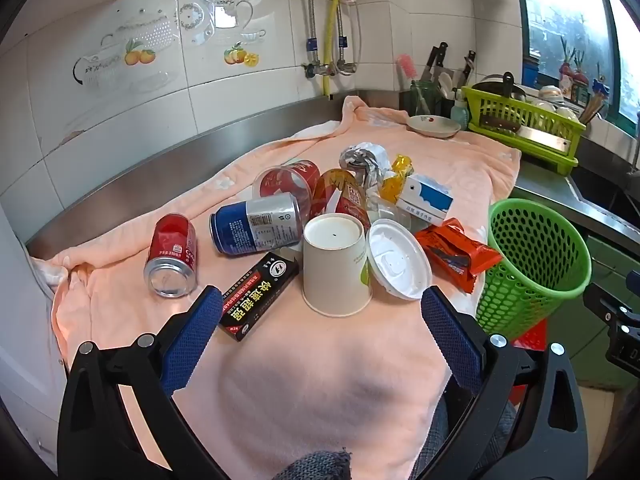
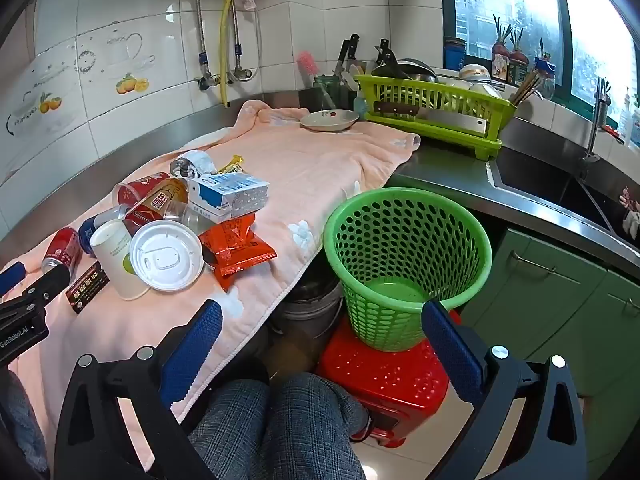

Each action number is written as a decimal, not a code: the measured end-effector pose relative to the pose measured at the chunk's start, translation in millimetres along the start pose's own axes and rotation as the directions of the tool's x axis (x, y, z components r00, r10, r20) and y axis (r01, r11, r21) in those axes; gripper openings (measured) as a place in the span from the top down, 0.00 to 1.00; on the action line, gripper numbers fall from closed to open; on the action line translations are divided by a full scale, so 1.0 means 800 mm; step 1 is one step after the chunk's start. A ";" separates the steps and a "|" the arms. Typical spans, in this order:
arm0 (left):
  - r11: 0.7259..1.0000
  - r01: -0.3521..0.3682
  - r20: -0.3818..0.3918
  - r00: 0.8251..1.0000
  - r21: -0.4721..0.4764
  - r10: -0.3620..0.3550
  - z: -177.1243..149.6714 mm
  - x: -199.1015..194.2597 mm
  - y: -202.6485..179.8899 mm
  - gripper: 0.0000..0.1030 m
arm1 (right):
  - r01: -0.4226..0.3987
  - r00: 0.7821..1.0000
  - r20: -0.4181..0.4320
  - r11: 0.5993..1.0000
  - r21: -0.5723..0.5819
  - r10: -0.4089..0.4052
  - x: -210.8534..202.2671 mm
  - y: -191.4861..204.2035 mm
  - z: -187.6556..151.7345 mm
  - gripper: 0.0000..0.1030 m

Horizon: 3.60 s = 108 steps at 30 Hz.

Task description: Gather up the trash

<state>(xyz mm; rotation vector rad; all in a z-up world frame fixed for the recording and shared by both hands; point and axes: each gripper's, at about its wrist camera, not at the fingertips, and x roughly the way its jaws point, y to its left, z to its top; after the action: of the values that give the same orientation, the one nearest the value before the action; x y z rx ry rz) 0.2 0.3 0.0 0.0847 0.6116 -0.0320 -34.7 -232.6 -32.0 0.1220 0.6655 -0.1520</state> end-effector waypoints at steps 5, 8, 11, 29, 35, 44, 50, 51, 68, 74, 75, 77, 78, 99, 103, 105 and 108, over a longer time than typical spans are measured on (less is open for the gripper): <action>1.000 -0.004 0.001 1.000 0.003 0.004 0.000 -0.001 0.000 0.05 | 0.003 1.000 0.000 1.000 -0.001 -0.003 0.001 0.001 -0.001 0.06; 1.000 -0.003 0.003 1.000 0.001 0.003 0.001 -0.003 0.000 0.05 | 0.002 1.000 -0.004 1.000 -0.001 -0.002 0.001 -0.001 -0.001 0.06; 1.000 -0.002 0.000 1.000 0.001 0.002 -0.001 -0.002 0.001 0.05 | 0.003 1.000 -0.005 1.000 0.002 -0.003 0.000 -0.002 -0.002 0.06; 1.000 0.003 -0.005 1.000 -0.005 -0.003 -0.002 -0.004 0.002 0.05 | 0.003 1.000 -0.009 1.000 0.002 -0.003 0.003 -0.002 -0.002 0.06; 1.000 0.004 -0.005 1.000 -0.003 -0.004 -0.003 0.000 -0.001 0.05 | 0.001 1.000 -0.011 1.000 0.001 -0.001 0.005 0.000 -0.003 0.06; 1.000 0.004 -0.008 1.000 -0.007 -0.004 -0.001 0.002 0.003 0.05 | -0.002 1.000 -0.015 1.000 -0.001 0.002 0.007 0.000 -0.004 0.06; 1.000 0.006 -0.004 1.000 -0.005 -0.006 0.000 0.002 0.004 0.05 | -0.001 1.000 -0.015 1.000 -0.002 0.001 0.008 -0.001 -0.004 0.06; 1.000 0.006 -0.004 1.000 -0.004 -0.006 0.000 0.002 0.004 0.05 | -0.001 1.000 -0.015 1.000 -0.002 0.001 0.007 -0.001 -0.004 0.06; 1.000 -0.002 -0.007 1.000 -0.009 0.002 0.002 0.006 0.011 0.05 | -0.007 1.000 -0.020 1.000 -0.017 0.006 0.012 0.003 0.000 0.06; 1.000 -0.006 -0.006 1.000 -0.011 0.006 0.003 0.008 0.015 0.05 | -0.018 1.000 -0.025 0.999 -0.040 0.017 0.023 0.010 0.002 0.06; 1.000 -0.008 -0.006 1.000 -0.011 0.008 0.003 0.008 0.016 0.05 | -0.021 0.999 -0.026 0.999 -0.039 0.020 0.025 0.010 0.002 0.06; 1.000 -0.011 -0.011 1.000 -0.014 0.011 0.004 0.011 0.019 0.05 | -0.025 0.999 -0.032 0.999 -0.040 0.024 0.029 0.011 0.003 0.06; 1.000 -0.010 -0.013 1.000 -0.014 0.010 0.005 0.013 0.020 0.05 | -0.029 0.999 -0.035 0.999 -0.040 0.028 0.032 0.012 0.003 0.06; 1.000 0.005 -0.053 0.999 -0.006 -0.005 0.012 0.048 0.031 0.05 | -0.280 0.958 -0.129 0.934 -0.220 0.257 0.108 0.056 0.043 0.06; 1.000 0.030 -0.065 0.997 -0.007 -0.030 0.014 0.056 0.031 0.05 | -0.328 0.942 -0.166 0.904 -0.276 0.291 0.134 0.066 0.053 0.06; 0.999 0.038 -0.068 0.997 -0.004 -0.038 0.015 0.059 0.030 0.05 | -0.354 0.932 -0.194 0.890 -0.289 0.307 0.147 0.069 0.056 0.06; 0.998 0.060 -0.079 0.995 0.000 -0.060 0.016 0.067 0.029 0.06 | -0.369 0.926 -0.211 0.864 -0.342 0.312 0.162 0.077 0.058 0.06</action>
<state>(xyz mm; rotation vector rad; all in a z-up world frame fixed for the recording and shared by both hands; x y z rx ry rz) 52.6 21.8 -18.4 0.0699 0.6932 -0.0879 104.7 -192.6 -72.6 -0.1226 0.8007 0.3334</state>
